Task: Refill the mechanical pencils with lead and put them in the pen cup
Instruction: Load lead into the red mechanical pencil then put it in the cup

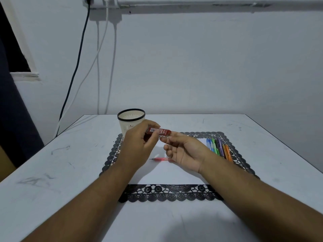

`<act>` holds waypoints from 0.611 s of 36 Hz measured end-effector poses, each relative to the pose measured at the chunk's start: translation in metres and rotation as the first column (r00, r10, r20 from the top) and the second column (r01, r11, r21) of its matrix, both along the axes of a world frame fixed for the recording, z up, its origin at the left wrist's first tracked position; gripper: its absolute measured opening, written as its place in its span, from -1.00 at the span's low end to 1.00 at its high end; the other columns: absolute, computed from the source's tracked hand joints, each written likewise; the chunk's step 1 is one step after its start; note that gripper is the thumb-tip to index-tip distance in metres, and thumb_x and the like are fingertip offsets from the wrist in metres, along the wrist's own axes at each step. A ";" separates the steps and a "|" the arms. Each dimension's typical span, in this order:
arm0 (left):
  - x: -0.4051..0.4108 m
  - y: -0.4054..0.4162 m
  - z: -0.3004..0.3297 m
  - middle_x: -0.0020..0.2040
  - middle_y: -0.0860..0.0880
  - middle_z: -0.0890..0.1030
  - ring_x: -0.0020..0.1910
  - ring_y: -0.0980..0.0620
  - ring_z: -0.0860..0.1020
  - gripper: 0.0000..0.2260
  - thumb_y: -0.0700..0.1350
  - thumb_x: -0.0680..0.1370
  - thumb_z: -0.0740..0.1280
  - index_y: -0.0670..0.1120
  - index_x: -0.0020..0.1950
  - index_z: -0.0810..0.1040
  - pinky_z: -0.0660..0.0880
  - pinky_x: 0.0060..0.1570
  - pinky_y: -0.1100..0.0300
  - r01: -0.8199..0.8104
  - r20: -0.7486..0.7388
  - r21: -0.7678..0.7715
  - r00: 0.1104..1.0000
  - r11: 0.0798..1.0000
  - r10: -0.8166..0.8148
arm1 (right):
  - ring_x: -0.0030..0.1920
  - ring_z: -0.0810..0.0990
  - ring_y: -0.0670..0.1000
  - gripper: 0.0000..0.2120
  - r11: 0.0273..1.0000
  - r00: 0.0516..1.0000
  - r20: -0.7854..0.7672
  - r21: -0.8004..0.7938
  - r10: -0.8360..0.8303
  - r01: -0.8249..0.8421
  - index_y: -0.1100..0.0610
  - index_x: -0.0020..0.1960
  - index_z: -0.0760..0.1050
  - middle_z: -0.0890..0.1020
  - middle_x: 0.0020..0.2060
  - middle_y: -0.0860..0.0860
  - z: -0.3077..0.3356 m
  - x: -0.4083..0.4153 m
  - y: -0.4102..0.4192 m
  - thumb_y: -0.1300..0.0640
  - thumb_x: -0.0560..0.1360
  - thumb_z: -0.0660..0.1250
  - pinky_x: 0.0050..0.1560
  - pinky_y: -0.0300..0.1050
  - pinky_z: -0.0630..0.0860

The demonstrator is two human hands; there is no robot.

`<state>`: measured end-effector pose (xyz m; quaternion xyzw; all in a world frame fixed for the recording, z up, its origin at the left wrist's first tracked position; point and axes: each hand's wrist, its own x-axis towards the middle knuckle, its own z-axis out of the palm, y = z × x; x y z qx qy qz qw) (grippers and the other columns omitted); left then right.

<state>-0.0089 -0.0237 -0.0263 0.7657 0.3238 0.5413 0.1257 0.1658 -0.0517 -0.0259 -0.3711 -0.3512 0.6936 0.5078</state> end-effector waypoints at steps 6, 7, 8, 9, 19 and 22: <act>-0.001 0.003 -0.002 -0.23 0.10 0.63 -0.30 0.12 0.54 -0.88 -0.28 0.59 0.36 -0.06 0.01 0.57 0.37 -0.33 0.37 -0.023 0.019 -0.035 1.000 0.999 0.024 | -0.39 0.61 -0.04 -0.72 1.000 1.000 -0.026 -0.019 -0.005 0.004 0.25 0.31 0.51 0.68 -0.28 0.08 -0.002 0.000 0.002 0.33 0.63 0.20 -0.32 -0.22 0.54; -0.001 0.003 -0.003 -0.22 0.11 0.63 -0.30 0.11 0.54 -0.88 -0.28 0.59 0.36 -0.05 0.00 0.57 0.37 -0.32 0.37 -0.021 0.011 -0.034 1.000 0.999 0.022 | -0.39 0.61 -0.04 -0.73 1.000 0.999 -0.036 -0.025 -0.007 0.006 0.26 0.30 0.51 0.68 -0.29 0.09 -0.003 0.000 0.002 0.34 0.63 0.19 -0.32 -0.23 0.55; -0.001 0.003 -0.003 -0.22 0.12 0.62 -0.29 0.11 0.55 -0.87 -0.28 0.59 0.36 -0.05 0.00 0.57 0.37 -0.31 0.38 -0.020 0.006 -0.026 1.000 0.999 0.020 | -0.38 0.62 -0.04 -0.74 1.000 0.999 -0.050 -0.031 -0.008 0.007 0.27 0.29 0.50 0.68 -0.28 0.09 -0.003 -0.001 0.002 0.34 0.64 0.19 -0.32 -0.23 0.57; 0.000 0.001 -0.003 -0.22 0.12 0.62 -0.28 0.12 0.55 -0.87 -0.29 0.60 0.36 -0.05 0.00 0.56 0.37 -0.30 0.41 -0.016 0.007 -0.016 1.000 1.000 0.016 | -0.37 0.63 -0.03 -0.75 0.999 0.998 -0.064 -0.035 -0.009 0.007 0.27 0.28 0.51 0.69 -0.27 0.09 -0.004 -0.002 0.002 0.34 0.64 0.19 -0.32 -0.23 0.58; -0.003 0.005 -0.008 -0.20 0.07 0.64 -0.30 0.09 0.55 -0.89 -0.26 0.61 0.34 -0.05 0.01 0.56 0.41 -0.31 0.31 -0.009 -0.024 -0.038 1.000 0.999 0.008 | -0.30 0.65 0.01 -0.69 0.995 0.994 -0.084 -0.070 -0.072 0.066 0.32 0.37 0.47 0.71 -0.17 0.15 -0.005 0.000 0.002 0.35 0.65 0.21 -0.29 -0.20 0.62; -0.001 0.003 -0.006 -0.19 0.11 0.63 -0.28 0.16 0.55 -0.88 -0.27 0.62 0.34 -0.05 0.01 0.56 0.39 -0.29 0.38 -0.008 -0.040 -0.022 0.999 1.000 0.007 | -0.33 0.65 0.00 -0.69 0.995 0.995 -0.066 -0.079 -0.069 0.064 0.36 0.37 0.47 0.70 -0.23 0.14 -0.003 0.001 0.000 0.34 0.65 0.21 -0.30 -0.20 0.62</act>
